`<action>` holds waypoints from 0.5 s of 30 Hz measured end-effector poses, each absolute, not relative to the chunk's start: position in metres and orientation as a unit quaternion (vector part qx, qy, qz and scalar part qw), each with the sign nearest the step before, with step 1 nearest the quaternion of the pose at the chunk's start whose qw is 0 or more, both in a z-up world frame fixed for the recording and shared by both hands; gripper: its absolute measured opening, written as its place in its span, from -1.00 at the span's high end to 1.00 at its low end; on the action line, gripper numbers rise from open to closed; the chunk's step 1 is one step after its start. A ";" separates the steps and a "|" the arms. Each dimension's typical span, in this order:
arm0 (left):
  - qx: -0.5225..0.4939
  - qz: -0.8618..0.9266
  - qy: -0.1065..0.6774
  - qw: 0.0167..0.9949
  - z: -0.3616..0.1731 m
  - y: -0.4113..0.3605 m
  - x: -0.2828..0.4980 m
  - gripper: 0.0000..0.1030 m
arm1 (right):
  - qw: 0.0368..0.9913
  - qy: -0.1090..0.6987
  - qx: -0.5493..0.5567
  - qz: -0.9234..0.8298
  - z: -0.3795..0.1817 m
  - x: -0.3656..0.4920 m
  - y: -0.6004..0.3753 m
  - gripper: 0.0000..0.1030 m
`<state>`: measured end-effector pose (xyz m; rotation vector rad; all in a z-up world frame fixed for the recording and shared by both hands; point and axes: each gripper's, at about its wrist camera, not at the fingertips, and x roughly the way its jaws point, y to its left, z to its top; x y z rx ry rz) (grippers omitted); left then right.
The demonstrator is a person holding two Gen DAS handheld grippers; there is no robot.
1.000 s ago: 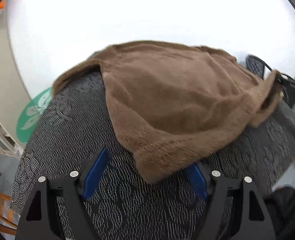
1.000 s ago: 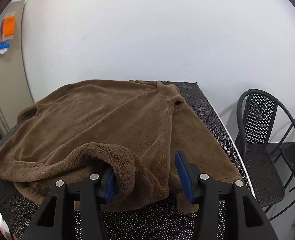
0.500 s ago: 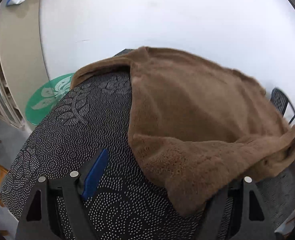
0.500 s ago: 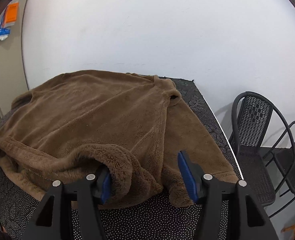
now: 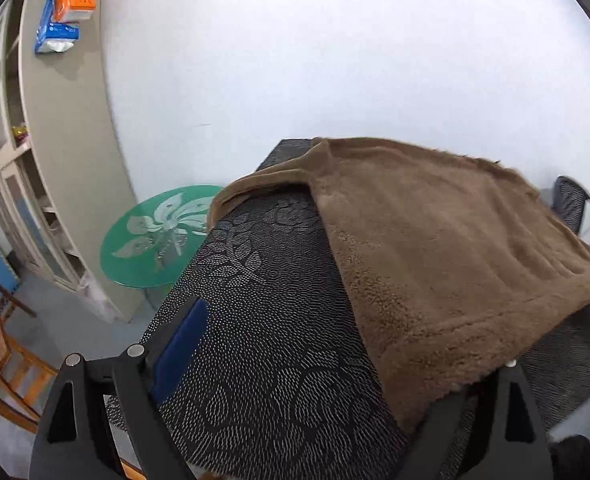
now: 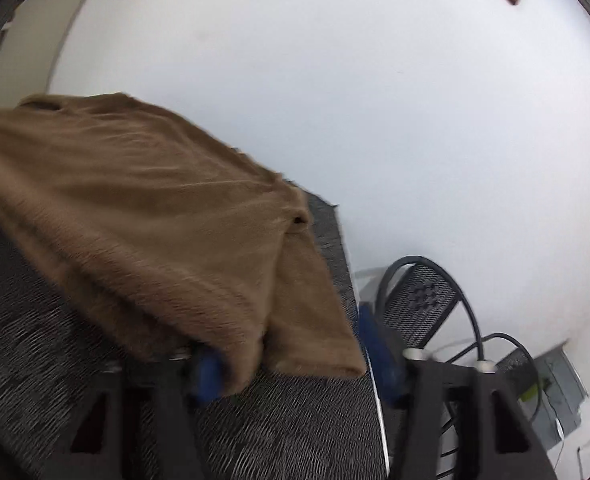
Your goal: Fold clothes
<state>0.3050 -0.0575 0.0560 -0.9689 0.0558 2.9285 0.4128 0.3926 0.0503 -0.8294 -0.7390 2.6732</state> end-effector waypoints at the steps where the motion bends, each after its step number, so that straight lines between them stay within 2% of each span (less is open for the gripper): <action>1: -0.314 0.949 0.023 0.031 0.058 -0.059 0.307 -0.74 | 0.115 -0.260 -0.291 0.914 0.050 0.417 0.389 0.36; 2: -0.314 0.948 0.029 0.034 0.061 -0.060 0.310 -0.74 | 0.107 -0.267 -0.297 0.910 0.050 0.422 0.385 0.51; 4: -0.317 0.947 0.048 0.034 0.060 -0.061 0.314 -0.74 | 0.094 -0.280 -0.313 0.903 0.045 0.428 0.380 0.59; 10: -0.377 0.923 0.070 0.045 0.027 -0.067 0.307 -0.74 | 0.055 -0.275 -0.380 0.881 0.028 0.431 0.385 0.60; 15: -0.409 0.904 0.090 0.091 0.004 -0.063 0.307 -0.73 | 0.040 -0.280 -0.426 0.859 0.020 0.434 0.388 0.60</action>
